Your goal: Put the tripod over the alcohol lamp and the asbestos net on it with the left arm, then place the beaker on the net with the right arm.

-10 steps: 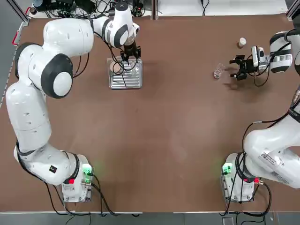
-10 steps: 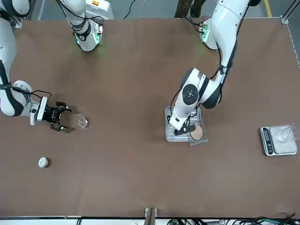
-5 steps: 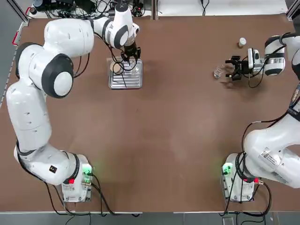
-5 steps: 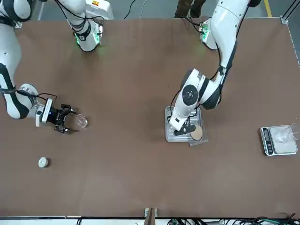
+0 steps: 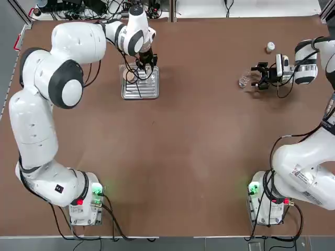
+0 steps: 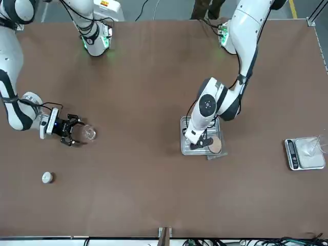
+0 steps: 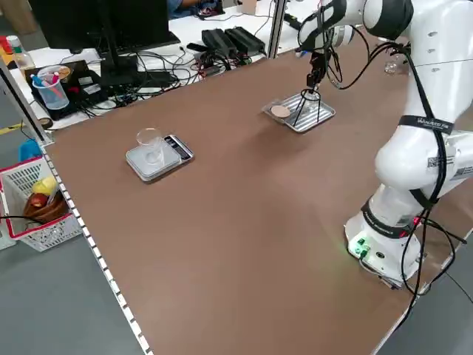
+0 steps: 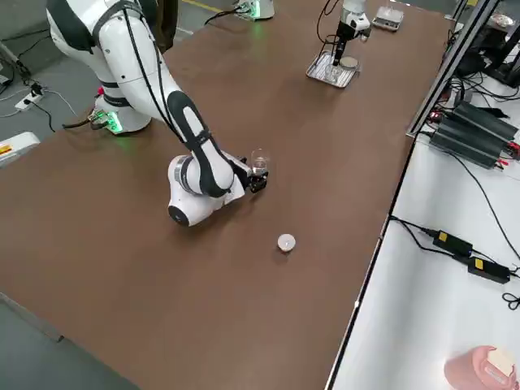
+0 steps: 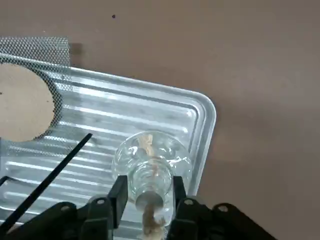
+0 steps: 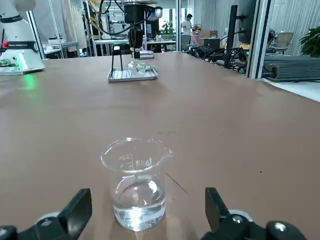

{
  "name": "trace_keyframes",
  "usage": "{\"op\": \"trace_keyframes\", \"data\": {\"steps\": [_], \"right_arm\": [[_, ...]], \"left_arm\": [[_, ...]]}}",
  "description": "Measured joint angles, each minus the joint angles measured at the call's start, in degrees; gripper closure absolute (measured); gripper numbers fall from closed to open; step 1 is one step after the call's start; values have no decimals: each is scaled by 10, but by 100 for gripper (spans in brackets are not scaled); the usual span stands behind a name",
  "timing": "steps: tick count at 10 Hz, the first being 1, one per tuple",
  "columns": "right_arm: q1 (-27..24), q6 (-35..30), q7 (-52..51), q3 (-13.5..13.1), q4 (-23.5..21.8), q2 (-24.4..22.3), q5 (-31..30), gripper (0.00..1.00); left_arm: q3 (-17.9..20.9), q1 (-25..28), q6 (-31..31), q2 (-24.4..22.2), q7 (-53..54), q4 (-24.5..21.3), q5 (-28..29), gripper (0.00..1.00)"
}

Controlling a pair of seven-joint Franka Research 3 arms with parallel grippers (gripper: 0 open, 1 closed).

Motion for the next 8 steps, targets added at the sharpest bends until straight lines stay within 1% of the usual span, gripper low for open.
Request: {"op": "trace_keyframes", "data": {"steps": [2, 5, 8], "right_arm": [[1, 0, -3, 3, 0, 5, 9, 0], [4, 1, -3, 6, 0, 7, 18, 0], [5, 10, -9, 8, 1, 7, 19, 0]], "left_arm": [[0, 0, 0, 0, 0, 0, 0, 58], [0, 0, 0, 0, 0, 0, 0, 73], [0, 1, 0, 0, 0, 1, 1, 74]]}}
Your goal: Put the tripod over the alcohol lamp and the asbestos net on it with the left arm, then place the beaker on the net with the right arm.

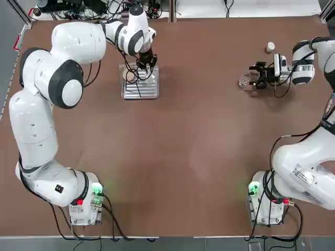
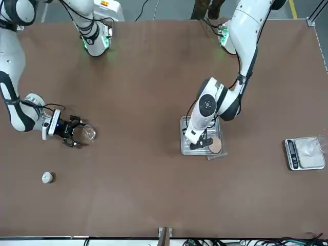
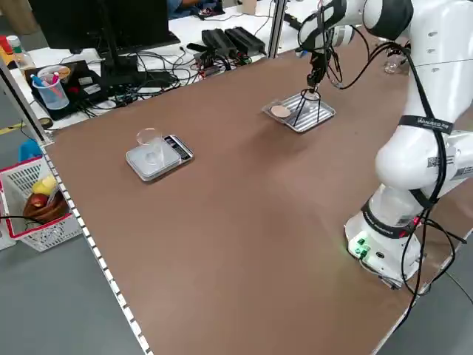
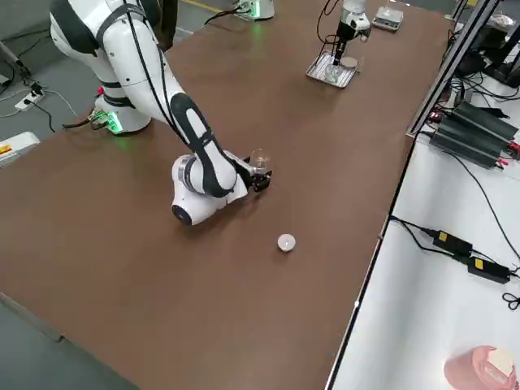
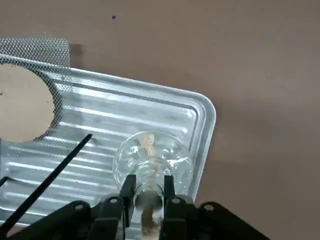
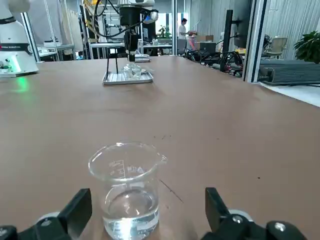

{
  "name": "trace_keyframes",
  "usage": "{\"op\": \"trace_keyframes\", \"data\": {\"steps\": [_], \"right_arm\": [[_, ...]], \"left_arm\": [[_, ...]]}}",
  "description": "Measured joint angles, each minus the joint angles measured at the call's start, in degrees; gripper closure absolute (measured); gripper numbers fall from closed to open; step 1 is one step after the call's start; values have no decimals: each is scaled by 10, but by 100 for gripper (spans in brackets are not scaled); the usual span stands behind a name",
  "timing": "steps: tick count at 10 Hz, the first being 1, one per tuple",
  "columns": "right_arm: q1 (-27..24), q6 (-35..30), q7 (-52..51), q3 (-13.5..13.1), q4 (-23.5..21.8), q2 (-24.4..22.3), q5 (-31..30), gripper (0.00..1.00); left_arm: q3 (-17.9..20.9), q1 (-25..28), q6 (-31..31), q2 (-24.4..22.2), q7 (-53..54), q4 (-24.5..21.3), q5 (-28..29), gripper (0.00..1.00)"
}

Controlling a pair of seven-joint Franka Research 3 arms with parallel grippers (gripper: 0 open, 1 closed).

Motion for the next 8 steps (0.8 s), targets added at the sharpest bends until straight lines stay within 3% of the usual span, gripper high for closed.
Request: {"op": "trace_keyframes", "data": {"steps": [4, 8], "right_arm": [[3, 2, -8, 2, -2, 1, 0, 0], [4, 3, -14, 2, -12, 2, 0, 0]], "left_arm": [[0, 1, -5, -2, -22, 17, 0, 74], [-5, -16, -119, -13, -72, 106, 0, 74]]}}
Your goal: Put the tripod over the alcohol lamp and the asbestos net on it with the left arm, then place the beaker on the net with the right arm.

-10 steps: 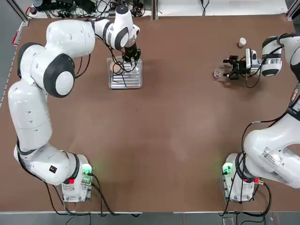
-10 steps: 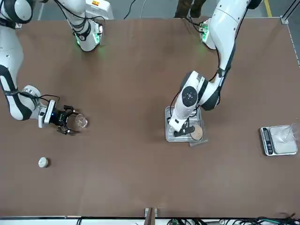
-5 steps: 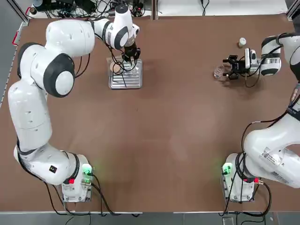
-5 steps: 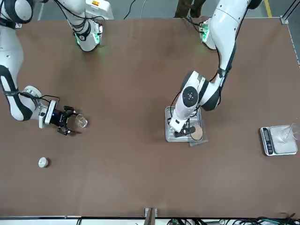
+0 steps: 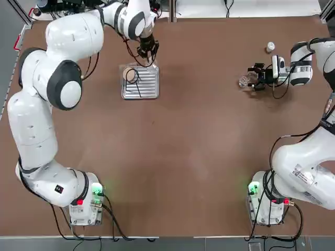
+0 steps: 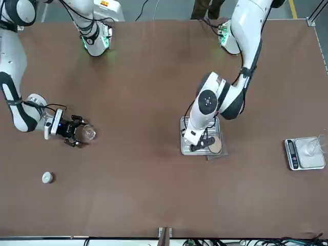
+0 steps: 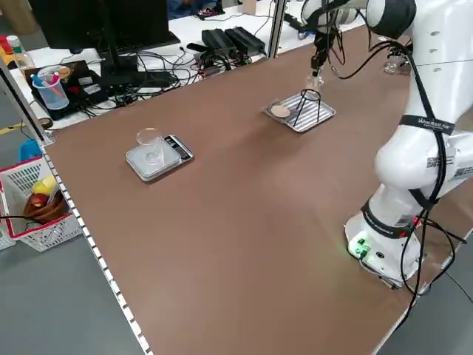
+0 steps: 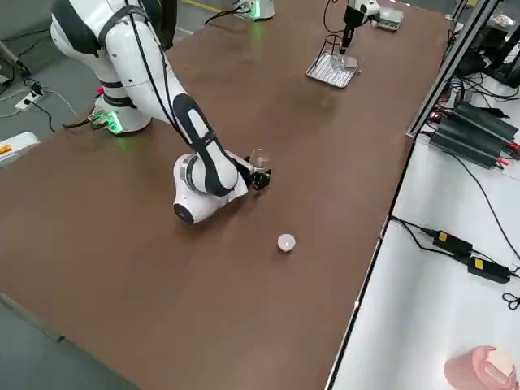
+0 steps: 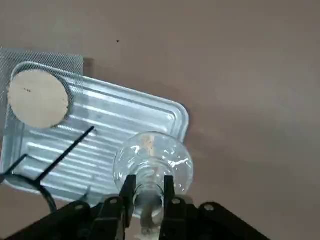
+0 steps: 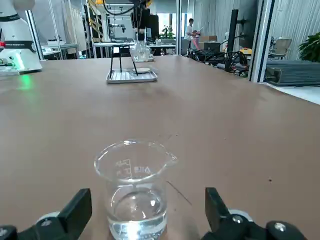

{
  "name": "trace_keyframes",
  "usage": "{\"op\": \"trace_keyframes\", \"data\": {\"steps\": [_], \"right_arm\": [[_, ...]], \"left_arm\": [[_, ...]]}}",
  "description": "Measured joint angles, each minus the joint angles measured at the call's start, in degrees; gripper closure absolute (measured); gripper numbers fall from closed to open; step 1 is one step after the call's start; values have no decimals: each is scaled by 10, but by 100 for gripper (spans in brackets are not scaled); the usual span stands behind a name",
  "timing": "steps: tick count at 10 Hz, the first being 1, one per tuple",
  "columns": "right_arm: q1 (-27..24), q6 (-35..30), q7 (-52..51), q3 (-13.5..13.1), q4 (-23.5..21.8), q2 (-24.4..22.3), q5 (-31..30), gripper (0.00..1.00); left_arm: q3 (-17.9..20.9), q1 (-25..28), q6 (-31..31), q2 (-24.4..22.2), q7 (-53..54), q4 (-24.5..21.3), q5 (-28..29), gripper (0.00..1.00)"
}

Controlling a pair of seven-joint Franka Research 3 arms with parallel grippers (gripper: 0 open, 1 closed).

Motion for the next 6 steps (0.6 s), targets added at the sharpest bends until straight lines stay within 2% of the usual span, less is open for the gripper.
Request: {"op": "trace_keyframes", "data": {"steps": [3, 6], "right_arm": [[0, 0, -4, 1, -6, 0, 0, 0], [0, 0, -5, 1, -14, 0, 0, 0]], "left_arm": [[0, -68, -32, -1, -90, 25, 0, 74], [5, -139, -33, 7, -160, 40, 0, 74]]}}
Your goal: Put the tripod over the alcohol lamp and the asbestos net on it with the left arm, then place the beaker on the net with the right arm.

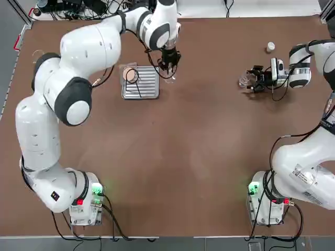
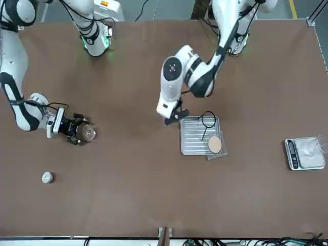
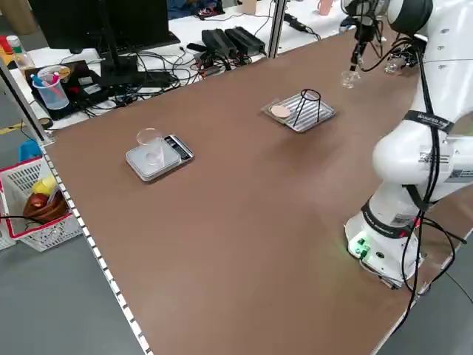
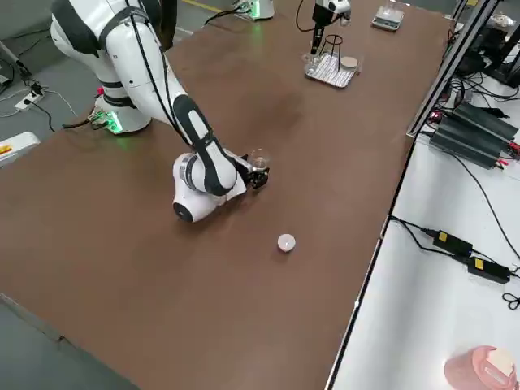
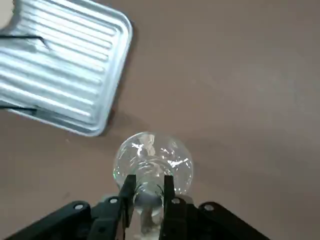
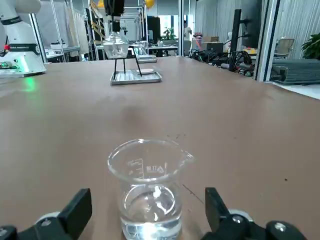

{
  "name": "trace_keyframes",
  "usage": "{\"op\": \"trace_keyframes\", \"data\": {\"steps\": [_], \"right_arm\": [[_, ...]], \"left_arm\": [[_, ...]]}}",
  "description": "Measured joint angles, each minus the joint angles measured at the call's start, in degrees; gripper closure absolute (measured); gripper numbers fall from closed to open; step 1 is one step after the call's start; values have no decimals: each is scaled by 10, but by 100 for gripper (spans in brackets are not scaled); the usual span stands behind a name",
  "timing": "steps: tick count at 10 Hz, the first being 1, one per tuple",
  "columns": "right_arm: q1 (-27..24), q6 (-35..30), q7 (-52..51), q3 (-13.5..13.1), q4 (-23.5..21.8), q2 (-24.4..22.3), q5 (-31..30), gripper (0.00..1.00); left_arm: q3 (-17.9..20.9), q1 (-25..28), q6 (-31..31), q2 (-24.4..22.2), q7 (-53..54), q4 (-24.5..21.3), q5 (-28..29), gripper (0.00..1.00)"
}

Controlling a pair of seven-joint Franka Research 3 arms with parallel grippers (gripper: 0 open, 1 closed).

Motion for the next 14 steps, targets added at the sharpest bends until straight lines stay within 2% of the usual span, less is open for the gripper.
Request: {"op": "trace_keyframes", "data": {"steps": [4, 6, 8, 11, 14], "right_arm": [[1, -1, -1, 5, -8, 0, 0, 0], [1, 0, -1, 12, -9, 0, 0, 0], [1, 0, -1, 14, -9, 0, 0, 1], [1, 0, -1, 15, -9, 0, 0, 3], [1, 0, -1, 16, -9, 0, 0, 5]], "left_arm": [[26, -122, -3, 41, -95, 24, 0, 74], [35, -160, -3, 63, -122, 52, 0, 74], [57, -166, 1, 87, -126, 85, 0, 74], [90, -161, 48, 139, -125, 129, 0, 74], [92, -168, 57, 167, -125, 148, 0, 74]]}}
